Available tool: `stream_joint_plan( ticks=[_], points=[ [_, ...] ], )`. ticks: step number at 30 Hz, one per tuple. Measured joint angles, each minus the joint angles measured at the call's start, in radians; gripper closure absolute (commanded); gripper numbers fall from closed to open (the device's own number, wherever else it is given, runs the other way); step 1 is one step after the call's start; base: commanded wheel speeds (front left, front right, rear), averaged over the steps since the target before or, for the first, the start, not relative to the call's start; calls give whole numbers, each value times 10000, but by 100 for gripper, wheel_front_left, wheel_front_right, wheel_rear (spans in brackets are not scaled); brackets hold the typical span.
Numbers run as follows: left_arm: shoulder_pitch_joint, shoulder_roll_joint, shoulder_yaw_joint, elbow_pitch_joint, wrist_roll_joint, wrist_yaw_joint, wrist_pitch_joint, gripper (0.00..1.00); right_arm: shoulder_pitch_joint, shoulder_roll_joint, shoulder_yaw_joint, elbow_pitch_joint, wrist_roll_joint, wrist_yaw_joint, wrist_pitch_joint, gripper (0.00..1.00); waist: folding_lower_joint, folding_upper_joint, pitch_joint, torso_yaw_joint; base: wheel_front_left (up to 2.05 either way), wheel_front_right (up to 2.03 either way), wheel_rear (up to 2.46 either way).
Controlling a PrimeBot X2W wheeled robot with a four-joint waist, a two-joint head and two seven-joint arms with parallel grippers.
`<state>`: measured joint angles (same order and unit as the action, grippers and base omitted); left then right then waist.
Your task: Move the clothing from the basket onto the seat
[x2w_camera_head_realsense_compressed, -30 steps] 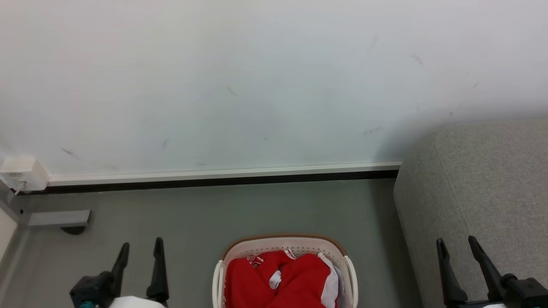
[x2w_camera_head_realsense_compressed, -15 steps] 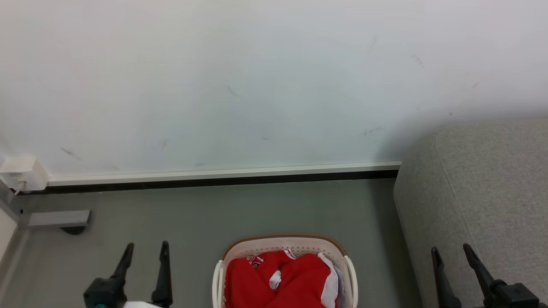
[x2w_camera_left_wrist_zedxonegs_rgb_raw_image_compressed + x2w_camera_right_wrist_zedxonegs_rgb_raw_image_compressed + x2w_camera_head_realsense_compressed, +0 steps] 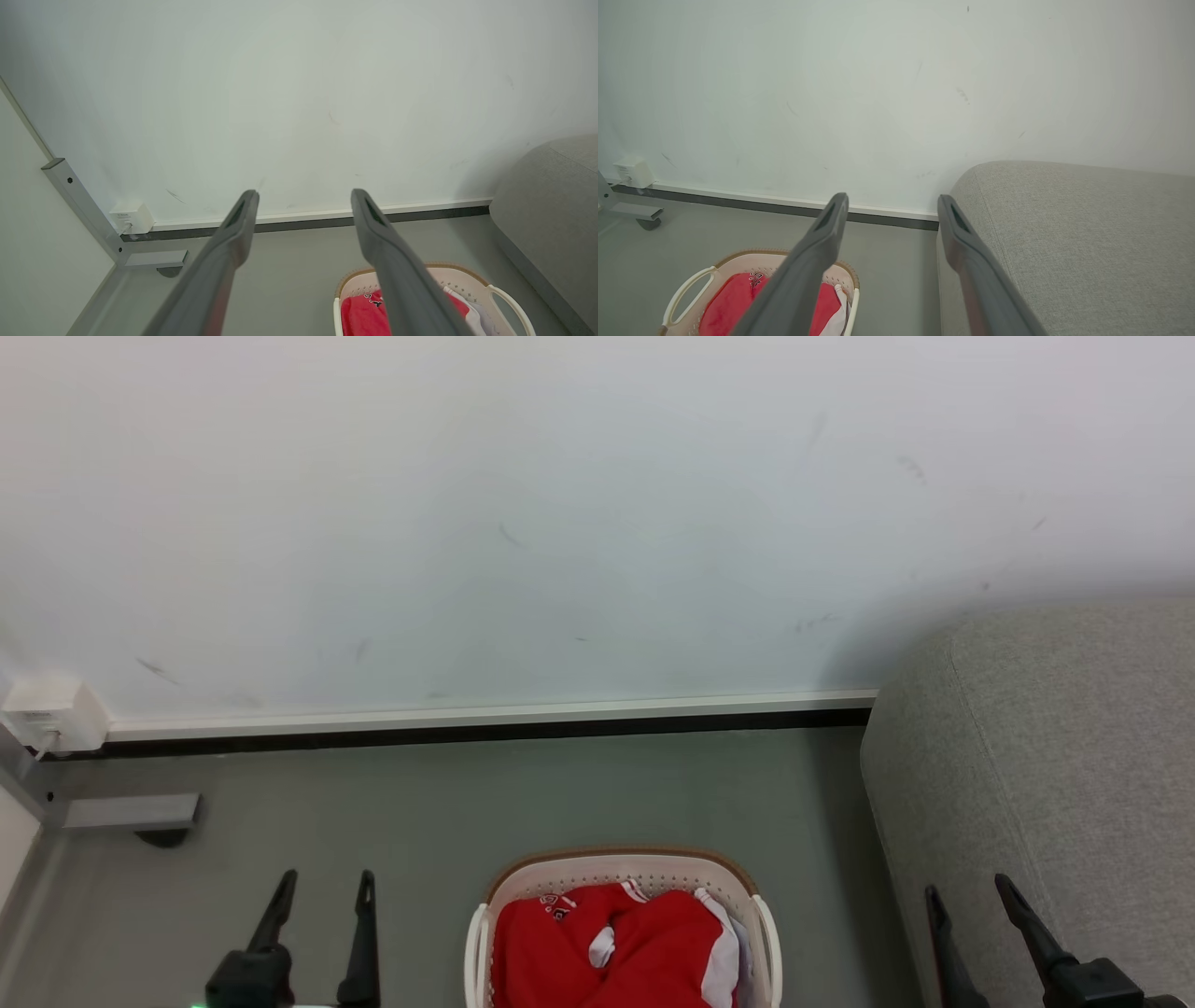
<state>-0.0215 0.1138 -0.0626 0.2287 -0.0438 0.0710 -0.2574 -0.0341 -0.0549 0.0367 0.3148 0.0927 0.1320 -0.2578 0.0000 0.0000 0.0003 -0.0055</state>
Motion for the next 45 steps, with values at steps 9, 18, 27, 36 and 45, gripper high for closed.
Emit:
stream_joint_plan(
  ticks=[9, 18, 27, 36, 45],
  points=[
    [10, -15, 79, 31, 188, -86, -67, 0, -9, 40, 0, 35, -184, 0, -31, 0, 0, 0, 6, -60, 0, 0, 0],
    [11, -23, 142, 27, 190, -148, -67, 0, -41, 42, 50, 25, -167, -2, -33, 0, 0, 0, 128, -176, 0, 0, 0],
    [-186, 25, 151, -44, 213, -290, -67, 0, -275, 48, 94, -219, -67, 0, -33, 0, 0, 0, 590, -346, 0, 0, 0],
    [-1717, 347, -211, 56, 286, -1089, -67, 0, -1274, 54, 146, -596, 75, 0, -33, 0, 1, 0, 2200, -529, 0, 0, 0],
    [-4203, 775, -1599, 1009, 755, -1816, -67, 0, -2895, 59, 351, -1116, 424, 0, -35, 0, 3, 0, 4485, -787, 0, 0, 0]
  ],
)
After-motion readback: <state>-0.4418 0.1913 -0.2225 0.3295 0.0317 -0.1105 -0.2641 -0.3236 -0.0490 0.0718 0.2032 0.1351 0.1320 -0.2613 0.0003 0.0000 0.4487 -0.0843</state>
